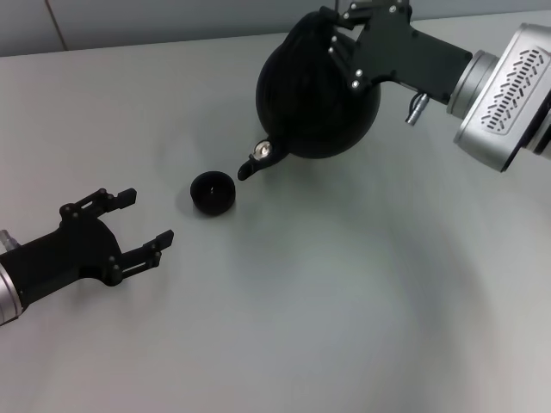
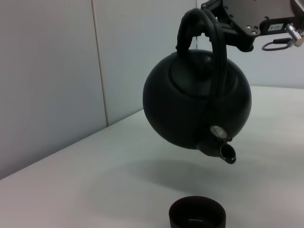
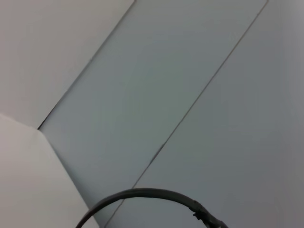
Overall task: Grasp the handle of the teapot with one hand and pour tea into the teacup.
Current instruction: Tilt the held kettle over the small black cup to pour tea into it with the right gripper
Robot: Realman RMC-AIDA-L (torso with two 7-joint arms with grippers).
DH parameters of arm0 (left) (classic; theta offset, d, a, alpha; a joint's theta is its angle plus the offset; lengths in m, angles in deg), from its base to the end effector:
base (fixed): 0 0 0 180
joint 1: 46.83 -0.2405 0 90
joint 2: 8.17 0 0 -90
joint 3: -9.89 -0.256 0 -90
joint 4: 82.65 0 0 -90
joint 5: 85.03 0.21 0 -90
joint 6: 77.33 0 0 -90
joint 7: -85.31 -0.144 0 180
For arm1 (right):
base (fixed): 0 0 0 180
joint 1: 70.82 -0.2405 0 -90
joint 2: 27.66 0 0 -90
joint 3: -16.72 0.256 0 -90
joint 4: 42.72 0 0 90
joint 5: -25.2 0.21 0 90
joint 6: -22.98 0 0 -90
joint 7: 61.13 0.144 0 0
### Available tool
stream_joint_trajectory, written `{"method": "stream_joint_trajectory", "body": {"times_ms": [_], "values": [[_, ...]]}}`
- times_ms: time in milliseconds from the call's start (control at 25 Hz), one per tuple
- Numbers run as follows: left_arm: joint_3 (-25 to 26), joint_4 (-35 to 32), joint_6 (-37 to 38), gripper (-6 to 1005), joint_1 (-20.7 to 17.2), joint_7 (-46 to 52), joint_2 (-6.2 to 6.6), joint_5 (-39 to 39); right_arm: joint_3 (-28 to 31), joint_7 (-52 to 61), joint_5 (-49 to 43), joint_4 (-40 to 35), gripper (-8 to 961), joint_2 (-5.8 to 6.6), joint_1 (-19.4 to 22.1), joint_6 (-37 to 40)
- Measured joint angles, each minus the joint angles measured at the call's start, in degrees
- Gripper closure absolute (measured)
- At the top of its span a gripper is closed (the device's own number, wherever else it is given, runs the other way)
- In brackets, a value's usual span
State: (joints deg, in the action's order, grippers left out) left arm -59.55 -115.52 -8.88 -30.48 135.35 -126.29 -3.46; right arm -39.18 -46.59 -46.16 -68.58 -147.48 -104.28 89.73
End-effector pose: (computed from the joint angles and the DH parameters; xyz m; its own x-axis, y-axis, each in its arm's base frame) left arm -0.3086 0.2943 -0.0393 0.8877 0.1172 0.4452 0.3357 -0.8265 -0.4519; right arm 0.2293 0.3891 -0.0120 0.8625 0.4441 -0.2425 0.0671 -0.5754 -0.8151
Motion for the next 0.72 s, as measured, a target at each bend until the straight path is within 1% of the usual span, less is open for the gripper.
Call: {"method": "stream_joint_trajectory", "body": {"times_ms": [120,720], "values": [[0.0,0.0,0.0,197,0.0,0.0,-0.05,0.0,-0.7,0.4,0.1,-0.4,871,-0.04,0.2,-0.3],[-0.3,0.0,0.0,197,0.0,0.0,-0.09,0.0,-0.8,0.7,0.3,-1.4,875,-0.07,0.2,-1.3]]}}
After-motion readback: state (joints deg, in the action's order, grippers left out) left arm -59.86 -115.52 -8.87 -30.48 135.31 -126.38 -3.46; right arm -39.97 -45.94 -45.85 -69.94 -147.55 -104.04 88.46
